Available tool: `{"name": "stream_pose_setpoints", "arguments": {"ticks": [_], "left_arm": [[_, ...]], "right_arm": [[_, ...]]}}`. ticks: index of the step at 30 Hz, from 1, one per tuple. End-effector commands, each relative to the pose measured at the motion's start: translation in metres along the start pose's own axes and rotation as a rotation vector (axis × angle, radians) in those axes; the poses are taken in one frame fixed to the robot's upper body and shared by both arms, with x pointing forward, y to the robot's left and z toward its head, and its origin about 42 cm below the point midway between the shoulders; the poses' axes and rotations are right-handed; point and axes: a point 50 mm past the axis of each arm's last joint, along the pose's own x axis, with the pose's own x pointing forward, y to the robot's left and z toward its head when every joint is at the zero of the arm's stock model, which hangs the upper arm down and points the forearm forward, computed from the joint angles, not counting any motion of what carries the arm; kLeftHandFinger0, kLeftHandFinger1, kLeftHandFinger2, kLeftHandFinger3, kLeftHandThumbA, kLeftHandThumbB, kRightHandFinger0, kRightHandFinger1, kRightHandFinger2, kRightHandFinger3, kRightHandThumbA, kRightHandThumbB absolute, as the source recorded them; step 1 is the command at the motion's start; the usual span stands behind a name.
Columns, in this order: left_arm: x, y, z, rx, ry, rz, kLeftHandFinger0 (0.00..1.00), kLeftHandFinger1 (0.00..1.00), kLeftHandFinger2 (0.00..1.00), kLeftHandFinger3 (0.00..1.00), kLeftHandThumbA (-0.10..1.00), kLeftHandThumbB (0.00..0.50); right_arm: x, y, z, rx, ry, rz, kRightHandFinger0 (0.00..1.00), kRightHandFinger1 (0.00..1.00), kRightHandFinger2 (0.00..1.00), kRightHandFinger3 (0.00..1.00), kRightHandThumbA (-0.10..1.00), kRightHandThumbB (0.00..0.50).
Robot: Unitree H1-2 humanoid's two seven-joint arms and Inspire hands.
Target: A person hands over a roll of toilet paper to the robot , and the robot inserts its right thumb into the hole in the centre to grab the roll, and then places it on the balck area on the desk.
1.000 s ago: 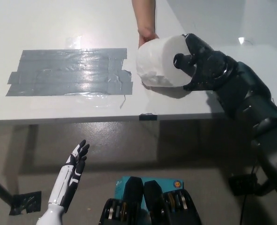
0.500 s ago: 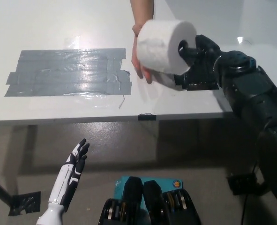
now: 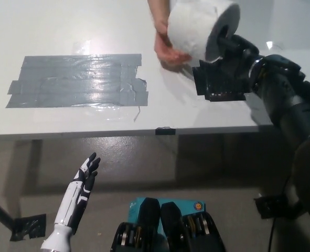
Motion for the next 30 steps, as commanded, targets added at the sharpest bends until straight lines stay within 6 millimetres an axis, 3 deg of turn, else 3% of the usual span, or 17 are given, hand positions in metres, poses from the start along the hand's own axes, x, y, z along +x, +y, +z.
{"name": "stream_pose_setpoints", "arguments": {"ticks": [1, 4, 8, 9, 12, 13, 14, 15, 17, 19, 21, 25, 26, 29, 30], "left_arm": [[0.004, 0.005, 0.008, 0.014, -0.043, -0.003, 1.00, 1.00, 1.00, 1.00, 1.00, 0.191], [0.002, 0.006, 0.007, 0.011, -0.036, -0.007, 1.00, 1.00, 1.00, 1.00, 1.00, 0.201], [0.002, 0.007, 0.007, 0.013, -0.031, -0.003, 1.00, 1.00, 1.00, 1.00, 1.00, 0.209], [0.002, 0.008, 0.007, 0.012, -0.032, -0.003, 1.00, 1.00, 1.00, 1.00, 1.00, 0.198], [0.002, 0.008, 0.007, 0.012, -0.033, -0.003, 1.00, 1.00, 1.00, 1.00, 1.00, 0.193], [0.003, 0.008, 0.007, 0.014, -0.036, 0.000, 1.00, 1.00, 1.00, 1.00, 1.00, 0.183], [0.003, 0.008, 0.007, 0.018, -0.036, 0.002, 1.00, 1.00, 1.00, 1.00, 1.00, 0.189], [0.003, 0.008, 0.007, 0.018, -0.033, 0.001, 1.00, 1.00, 1.00, 1.00, 1.00, 0.191], [0.002, 0.008, 0.007, 0.019, -0.028, -0.002, 1.00, 1.00, 1.00, 1.00, 1.00, 0.193], [0.002, 0.008, 0.006, 0.018, -0.031, -0.001, 1.00, 1.00, 1.00, 1.00, 1.00, 0.192], [0.002, 0.007, 0.006, 0.021, -0.029, -0.003, 1.00, 1.00, 1.00, 1.00, 1.00, 0.191], [0.001, 0.007, 0.007, 0.020, -0.030, -0.004, 1.00, 1.00, 1.00, 1.00, 1.00, 0.188], [0.002, 0.007, 0.007, 0.020, -0.030, -0.004, 1.00, 1.00, 1.00, 1.00, 1.00, 0.183], [0.004, 0.006, 0.007, 0.017, -0.035, 0.002, 1.00, 1.00, 1.00, 1.00, 1.00, 0.185], [0.004, 0.007, 0.007, 0.014, -0.039, 0.004, 1.00, 1.00, 1.00, 1.00, 1.00, 0.178]], "right_arm": [[-0.011, 0.008, 0.076, -0.100, -0.126, 0.075, 0.00, 0.50, 0.90, 1.00, -0.10, 0.139], [-0.018, -0.009, 0.083, -0.245, -0.099, 0.045, 0.00, 0.49, 0.90, 1.00, -0.10, 0.141], [-0.027, -0.026, 0.097, -0.527, -0.084, 0.003, 0.07, 0.61, 0.98, 1.00, -0.10, 0.130], [-0.032, -0.032, 0.107, -0.716, -0.078, -0.028, 0.12, 0.64, 0.98, 1.00, -0.10, 0.151], [-0.037, -0.037, 0.115, -0.832, -0.070, -0.028, 0.07, 0.52, 0.91, 1.00, -0.10, 0.138], [-0.040, -0.040, 0.118, -0.865, -0.061, -0.039, 0.12, 0.58, 0.97, 1.00, -0.10, 0.120], [-0.044, -0.045, 0.123, -0.907, -0.047, -0.046, 0.11, 0.52, 0.85, 1.00, -0.10, 0.110], [-0.047, -0.050, 0.124, -0.909, -0.040, -0.029, 0.06, 0.49, 0.87, 1.00, -0.10, 0.112], [-0.049, -0.057, 0.123, -0.935, -0.035, -0.028, 0.16, 0.63, 0.99, 1.00, -0.10, 0.127], [-0.050, -0.062, 0.122, -0.917, -0.020, -0.052, 0.15, 0.61, 0.95, 0.97, -0.10, 0.145], [-0.050, -0.068, 0.119, -0.898, -0.002, -0.063, 0.17, 0.62, 0.99, 1.00, -0.10, 0.154], [-0.050, -0.073, 0.110, -0.905, 0.015, -0.057, 0.22, 0.73, 1.00, 1.00, -0.10, 0.134], [-0.050, -0.073, 0.110, -0.941, 0.020, -0.064, 0.26, 0.74, 1.00, 1.00, -0.10, 0.142], [-0.047, -0.068, 0.106, -1.060, 0.056, -0.074, 0.20, 0.68, 1.00, 1.00, -0.10, 0.153], [-0.045, -0.065, 0.105, -1.094, 0.058, -0.073, 0.24, 0.70, 1.00, 1.00, -0.10, 0.171]]}}
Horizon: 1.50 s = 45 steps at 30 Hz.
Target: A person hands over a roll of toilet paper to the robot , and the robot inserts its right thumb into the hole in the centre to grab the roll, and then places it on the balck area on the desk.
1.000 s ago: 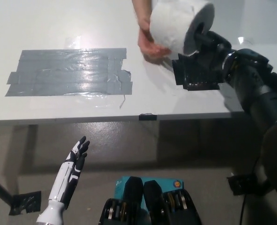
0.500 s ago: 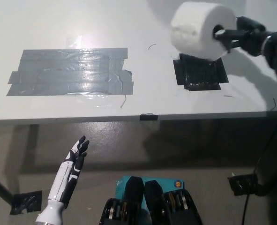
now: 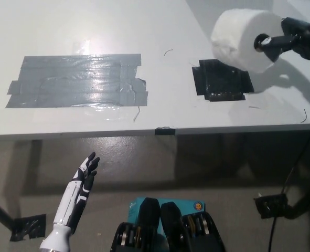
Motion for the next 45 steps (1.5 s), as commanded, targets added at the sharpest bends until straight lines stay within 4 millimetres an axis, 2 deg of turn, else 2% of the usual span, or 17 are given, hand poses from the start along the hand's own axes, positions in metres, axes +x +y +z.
{"name": "stream_pose_setpoints", "arguments": {"ticks": [1, 4, 6, 9, 12, 13, 14, 16, 18, 19, 20, 21, 23, 28, 36, 41, 45], "left_arm": [[0.005, 0.006, 0.007, 0.015, -0.040, 0.003, 1.00, 1.00, 1.00, 1.00, 1.00, 0.178], [0.006, 0.005, 0.008, 0.022, -0.038, -0.003, 1.00, 1.00, 1.00, 1.00, 1.00, 0.177], [0.007, 0.006, 0.009, 0.025, -0.040, -0.006, 1.00, 1.00, 1.00, 1.00, 1.00, 0.176], [0.006, 0.005, 0.009, 0.014, -0.037, -0.007, 1.00, 1.00, 1.00, 1.00, 1.00, 0.194], [0.007, 0.005, 0.010, 0.021, -0.042, -0.008, 1.00, 1.00, 1.00, 1.00, 1.00, 0.189], [0.007, 0.005, 0.010, 0.026, -0.047, -0.009, 1.00, 1.00, 1.00, 1.00, 1.00, 0.181], [0.007, 0.005, 0.011, 0.026, -0.047, -0.007, 1.00, 1.00, 1.00, 1.00, 1.00, 0.181], [0.008, 0.005, 0.009, 0.020, -0.045, -0.005, 1.00, 1.00, 1.00, 1.00, 1.00, 0.188], [0.008, 0.005, 0.009, 0.020, -0.044, -0.006, 1.00, 1.00, 1.00, 1.00, 1.00, 0.188], [0.008, 0.005, 0.009, 0.020, -0.044, -0.006, 1.00, 1.00, 1.00, 1.00, 1.00, 0.188], [0.008, 0.006, 0.009, 0.030, -0.048, -0.008, 1.00, 1.00, 1.00, 1.00, 1.00, 0.194], [0.008, 0.006, 0.009, 0.033, -0.047, -0.009, 1.00, 1.00, 1.00, 1.00, 1.00, 0.196], [0.007, 0.007, 0.009, 0.037, -0.044, -0.011, 1.00, 1.00, 1.00, 1.00, 1.00, 0.190], [0.007, 0.006, 0.009, 0.037, -0.046, -0.012, 1.00, 1.00, 1.00, 1.00, 1.00, 0.189], [0.009, 0.006, 0.009, 0.045, -0.043, -0.009, 1.00, 1.00, 1.00, 1.00, 1.00, 0.193], [0.009, 0.005, 0.009, 0.041, -0.045, -0.013, 1.00, 1.00, 1.00, 1.00, 1.00, 0.195], [0.008, 0.005, 0.010, 0.040, -0.043, -0.013, 1.00, 1.00, 1.00, 1.00, 1.00, 0.193]], "right_arm": [[-0.006, -0.014, 0.028, -0.217, -0.063, -0.032, 0.24, 0.70, 1.00, 1.00, -0.10, 0.185], [-0.002, -0.005, 0.027, -0.278, -0.035, -0.012, 0.25, 0.73, 1.00, 0.98, -0.10, 0.196], [0.001, 0.001, 0.025, -0.288, -0.023, -0.001, 0.32, 0.76, 0.97, 0.94, -0.10, 0.208], [0.005, 0.012, 0.019, -0.276, -0.010, 0.028, 0.24, 0.65, 0.87, 0.94, -0.10, 0.219], [0.007, 0.018, 0.015, -0.216, -0.007, 0.035, 0.23, 0.61, 0.82, 0.85, -0.08, 0.248], [0.007, 0.020, 0.014, -0.187, -0.008, 0.048, 0.28, 0.66, 0.92, 0.95, -0.04, 0.256], [0.008, 0.023, 0.013, -0.176, 0.015, 0.077, 0.42, 0.71, 0.91, 1.00, 0.11, 0.262], [0.007, 0.024, 0.013, -0.234, 0.036, 0.150, 0.73, 0.90, 1.00, 1.00, 0.25, 0.277], [0.005, 0.025, 0.014, -0.197, 0.050, 0.214, 0.90, 1.00, 1.00, 1.00, 0.32, 0.289], [0.005, 0.025, 0.014, -0.188, 0.053, 0.226, 0.92, 1.00, 1.00, 1.00, 0.33, 0.291], [0.005, 0.026, 0.015, -0.154, 0.053, 0.245, 1.00, 1.00, 1.00, 1.00, 0.40, 0.316], [0.005, 0.026, 0.014, -0.148, 0.052, 0.245, 1.00, 1.00, 1.00, 1.00, 0.45, 0.342], [0.005, 0.026, 0.016, -0.161, 0.041, 0.239, 1.00, 1.00, 1.00, 1.00, 0.55, 0.322], [0.005, 0.025, 0.022, -0.191, 0.008, 0.224, 1.00, 1.00, 1.00, 1.00, 0.69, 0.296], [0.005, 0.026, 0.046, -0.269, -0.063, 0.209, 1.00, 1.00, 1.00, 1.00, 0.87, 0.315], [0.005, 0.022, 0.059, -0.250, -0.076, 0.135, 1.00, 1.00, 1.00, 1.00, 0.87, 0.377], [0.001, 0.016, 0.077, -0.151, -0.105, 0.111, 1.00, 1.00, 1.00, 1.00, 0.79, 0.356]]}}
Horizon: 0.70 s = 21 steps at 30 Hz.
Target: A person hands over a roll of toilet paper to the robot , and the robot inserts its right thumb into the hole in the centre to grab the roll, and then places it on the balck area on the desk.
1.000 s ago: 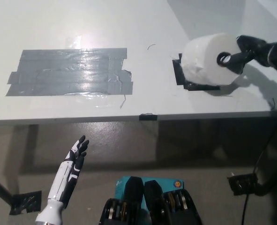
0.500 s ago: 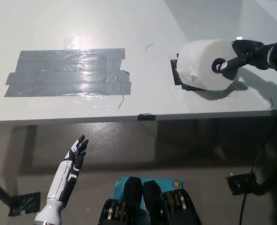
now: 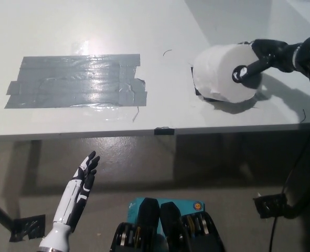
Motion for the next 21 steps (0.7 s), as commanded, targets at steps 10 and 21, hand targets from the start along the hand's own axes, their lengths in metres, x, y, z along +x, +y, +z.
{"name": "stream_pose_setpoints", "arguments": {"ticks": [10, 21], "left_arm": [[0.006, 0.004, 0.010, 0.025, -0.039, -0.008, 1.00, 1.00, 1.00, 1.00, 1.00, 0.210], [0.007, 0.004, 0.010, 0.016, -0.047, -0.006, 1.00, 1.00, 1.00, 1.00, 1.00, 0.205]], "right_arm": [[-0.033, -0.052, 0.091, 0.042, -0.241, -0.319, 1.00, 1.00, 1.00, 1.00, 0.85, 0.393], [-0.039, -0.064, 0.100, 0.017, -0.282, -0.354, 1.00, 1.00, 1.00, 1.00, 0.85, 0.390]]}}
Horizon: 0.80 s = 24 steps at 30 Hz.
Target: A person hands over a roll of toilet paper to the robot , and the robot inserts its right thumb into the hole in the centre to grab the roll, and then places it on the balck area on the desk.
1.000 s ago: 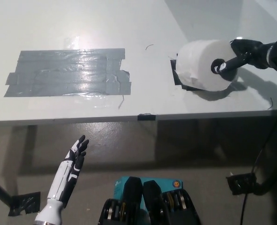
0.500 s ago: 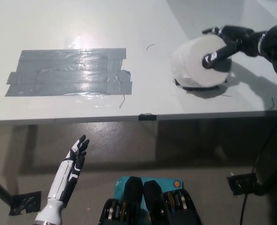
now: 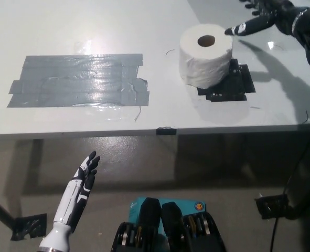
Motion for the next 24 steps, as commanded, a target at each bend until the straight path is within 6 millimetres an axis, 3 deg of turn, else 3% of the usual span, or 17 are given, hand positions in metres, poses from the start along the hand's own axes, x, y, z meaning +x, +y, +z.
{"name": "stream_pose_setpoints", "arguments": {"ticks": [1, 3, 5, 8, 9, 11, 12, 15, 16, 18, 22, 24], "left_arm": [[0.008, 0.003, 0.010, 0.017, -0.049, -0.002, 1.00, 1.00, 1.00, 1.00, 1.00, 0.203], [0.009, 0.003, 0.010, 0.015, -0.050, -0.001, 1.00, 1.00, 1.00, 1.00, 1.00, 0.200], [0.011, 0.004, 0.011, 0.013, -0.054, -0.001, 1.00, 1.00, 1.00, 1.00, 1.00, 0.196], [0.021, 0.007, 0.016, 0.011, -0.065, 0.009, 1.00, 1.00, 1.00, 1.00, 1.00, 0.202], [0.029, 0.011, 0.021, 0.025, -0.077, 0.015, 1.00, 1.00, 1.00, 1.00, 1.00, 0.190], [0.039, 0.014, 0.025, 0.020, -0.095, 0.021, 1.00, 1.00, 1.00, 1.00, 1.00, 0.181], [0.042, 0.015, 0.027, 0.020, -0.100, 0.024, 1.00, 1.00, 1.00, 1.00, 1.00, 0.179], [0.055, 0.018, 0.033, -0.001, -0.121, 0.025, 1.00, 1.00, 1.00, 1.00, 1.00, 0.178], [0.058, 0.018, 0.034, -0.009, -0.129, 0.024, 1.00, 1.00, 1.00, 1.00, 1.00, 0.180], [0.063, 0.019, 0.038, 0.013, -0.151, 0.021, 1.00, 1.00, 1.00, 1.00, 1.00, 0.154], [0.068, 0.020, 0.044, 0.033, -0.157, 0.029, 1.00, 1.00, 1.00, 1.00, 1.00, 0.175], [0.070, 0.021, 0.045, 0.034, -0.165, 0.030, 1.00, 1.00, 1.00, 1.00, 1.00, 0.159]], "right_arm": [[-0.008, -0.037, 0.051, -0.022, -0.128, -0.089, 1.00, 1.00, 1.00, 1.00, 0.86, 0.407], [-0.010, -0.042, 0.053, -0.014, -0.136, -0.093, 1.00, 1.00, 1.00, 1.00, 0.89, 0.418], [-0.022, -0.054, 0.063, 0.002, -0.197, -0.099, 1.00, 1.00, 1.00, 1.00, 0.97, 0.462], [-0.045, -0.071, 0.083, -0.030, -0.321, -0.194, 1.00, 1.00, 1.00, 1.00, 1.00, 0.444], [-0.062, -0.078, 0.098, -0.020, -0.433, -0.220, 1.00, 1.00, 1.00, 1.00, 1.00, 0.423], [-0.092, -0.081, 0.117, -0.019, -0.562, -0.262, 1.00, 1.00, 1.00, 1.00, 1.00, 0.434], [-0.100, -0.081, 0.122, -0.027, -0.593, -0.278, 1.00, 1.00, 1.00, 1.00, 1.00, 0.434], [-0.152, -0.074, 0.140, -0.049, -0.769, -0.345, 1.00, 1.00, 1.00, 1.00, 1.00, 0.402], [-0.168, -0.067, 0.140, -0.029, -0.818, -0.354, 1.00, 1.00, 1.00, 1.00, 1.00, 0.419], [-0.200, -0.046, 0.130, 0.023, -0.924, -0.365, 1.00, 1.00, 1.00, 1.00, 0.99, 0.388], [-0.237, -0.007, 0.092, 0.081, -1.015, -0.411, 1.00, 1.00, 1.00, 1.00, 0.98, 0.346], [-0.251, 0.015, 0.075, 0.160, -1.049, -0.406, 1.00, 1.00, 1.00, 1.00, 0.93, 0.334]]}}
